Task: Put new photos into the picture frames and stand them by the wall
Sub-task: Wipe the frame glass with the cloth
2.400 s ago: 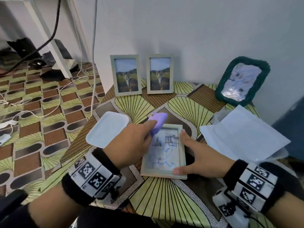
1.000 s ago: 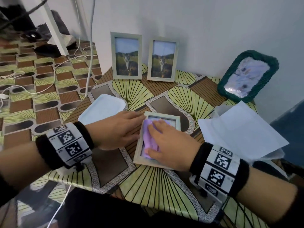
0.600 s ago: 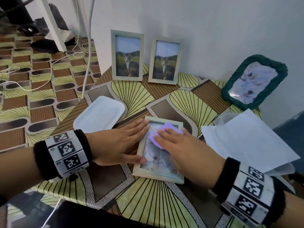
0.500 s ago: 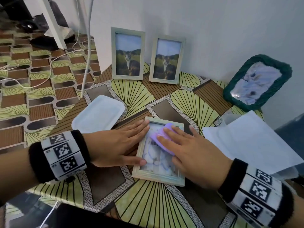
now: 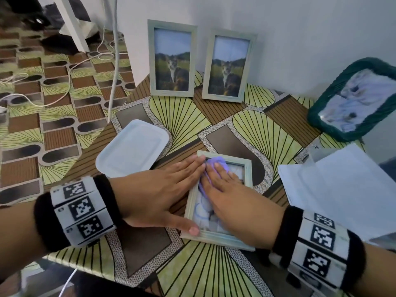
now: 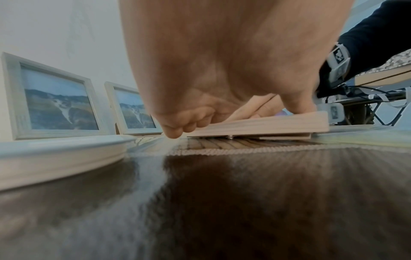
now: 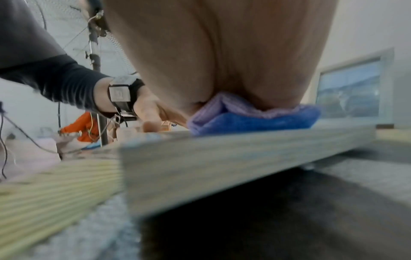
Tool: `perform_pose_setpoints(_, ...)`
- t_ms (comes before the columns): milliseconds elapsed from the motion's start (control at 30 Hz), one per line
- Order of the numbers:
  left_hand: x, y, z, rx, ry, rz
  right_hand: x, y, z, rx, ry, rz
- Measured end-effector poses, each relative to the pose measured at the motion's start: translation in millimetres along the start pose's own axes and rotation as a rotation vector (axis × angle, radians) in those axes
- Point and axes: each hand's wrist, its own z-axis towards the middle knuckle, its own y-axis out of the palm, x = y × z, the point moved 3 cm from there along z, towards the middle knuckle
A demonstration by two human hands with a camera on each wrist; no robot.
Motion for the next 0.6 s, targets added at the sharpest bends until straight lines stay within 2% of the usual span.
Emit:
perform_pose_setpoints(100,0,-1,1,0.015,-0.001,0.014,-9,2,2,-0.038,0.053,0.050)
perform_pose_setpoints(200,0,-1,1,0.011,-0.013,0.019,-12,2,-5,-0.037,0.042,0.069)
perform_pose_setpoints(367,0,-1,1,-0.002,-0.019,0.015,-20,8,-22,-0.057,-0.069,0.050)
perform_pose_setpoints(533,1,-4,1,-0.029,-0.002,0.001,-16,8,-48,-0.039,-0.260,0.073)
perform_pose_setpoints(600,1,-5,1,-0.051,-0.002,-0.021,-13,4,-58,-0.059,-0.283,0.075)
